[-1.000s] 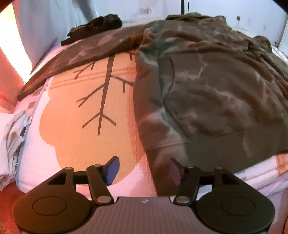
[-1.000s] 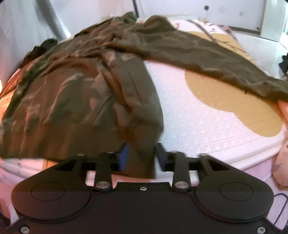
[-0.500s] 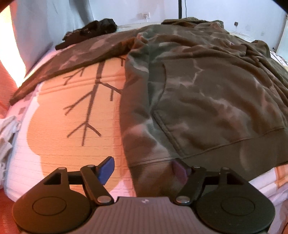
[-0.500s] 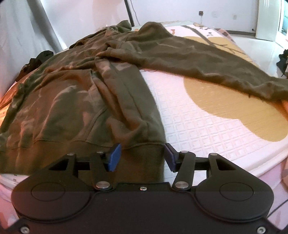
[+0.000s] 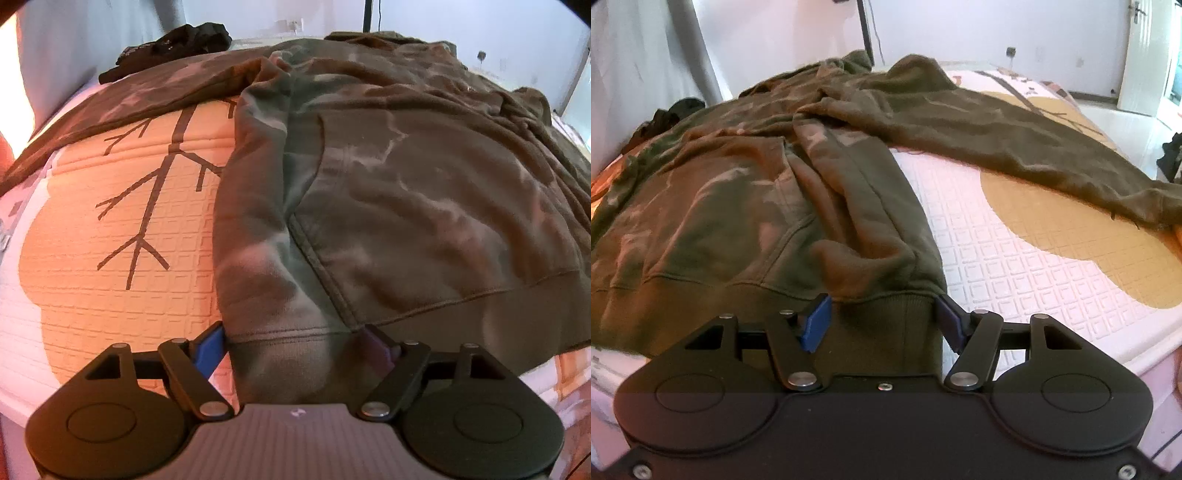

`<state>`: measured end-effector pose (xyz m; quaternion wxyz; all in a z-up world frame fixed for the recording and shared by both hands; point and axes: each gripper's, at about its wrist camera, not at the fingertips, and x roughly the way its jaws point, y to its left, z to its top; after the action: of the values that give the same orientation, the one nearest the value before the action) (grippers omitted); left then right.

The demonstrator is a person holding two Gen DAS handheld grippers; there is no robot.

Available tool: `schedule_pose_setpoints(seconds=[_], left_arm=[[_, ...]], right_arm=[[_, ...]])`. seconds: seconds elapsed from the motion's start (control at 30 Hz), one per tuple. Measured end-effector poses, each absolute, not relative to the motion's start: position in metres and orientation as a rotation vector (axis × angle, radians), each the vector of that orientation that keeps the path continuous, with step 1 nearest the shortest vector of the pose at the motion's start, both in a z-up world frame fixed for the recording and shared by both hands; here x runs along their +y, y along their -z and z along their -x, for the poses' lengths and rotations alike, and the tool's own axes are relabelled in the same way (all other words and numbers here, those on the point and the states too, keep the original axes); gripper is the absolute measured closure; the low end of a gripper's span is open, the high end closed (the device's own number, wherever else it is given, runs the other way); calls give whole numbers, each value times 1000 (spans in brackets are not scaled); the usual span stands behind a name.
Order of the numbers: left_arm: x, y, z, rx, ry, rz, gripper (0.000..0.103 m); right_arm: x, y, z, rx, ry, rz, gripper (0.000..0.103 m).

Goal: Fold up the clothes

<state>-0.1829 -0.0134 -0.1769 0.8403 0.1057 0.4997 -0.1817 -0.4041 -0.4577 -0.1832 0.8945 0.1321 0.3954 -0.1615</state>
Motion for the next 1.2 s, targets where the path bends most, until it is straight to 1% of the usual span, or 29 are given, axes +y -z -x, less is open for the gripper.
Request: schedule_pose_setpoints(seconds=[0.03,0.07,0.1,0.13,0.17,0.2,0.27,0.3,0.33,0.4,0.43,0.73,1.07,1.1,1.17,1.2], left_arm=[[-12,177,184,1051,388,-209,27],[-11,176,185,1041,389,-205,28],[-11,176,186,1029,390,-211,33],[-12,175,188,1015,389,-224,39],[-13,173,189,1002,387,-235,43],[-14,172,191,992,386,-244,47],[-15,170,192,979,384,-259,57],[-15,169,192,971,376,-268,65],[-15,168,192,967,369,-269,74],[-12,166,191,964,360,-265,81],[-10,165,190,966,356,-258,82],[-12,158,200,989,348,-311,85],[-6,156,212,1038,316,-401,84],[-5,158,212,1049,310,-404,83],[-5,160,213,1054,299,-414,76],[-5,160,214,1052,290,-418,72]], right_arm=[[-457,184,406,808,338,-272,51],[-457,186,407,800,340,-270,52],[-457,187,408,793,342,-269,56],[-457,188,409,789,338,-269,60],[-458,188,411,785,335,-270,62],[-458,188,412,781,331,-271,67],[-459,187,413,782,319,-278,73],[-459,187,413,785,315,-278,79],[-460,187,414,786,309,-287,82],[-460,186,415,787,299,-297,85],[-460,185,415,788,296,-299,86],[-458,172,429,801,258,-313,91],[-461,162,440,882,132,-335,91],[-461,164,441,895,123,-340,91],[-461,166,439,909,119,-349,90],[-461,166,439,909,116,-352,86]])
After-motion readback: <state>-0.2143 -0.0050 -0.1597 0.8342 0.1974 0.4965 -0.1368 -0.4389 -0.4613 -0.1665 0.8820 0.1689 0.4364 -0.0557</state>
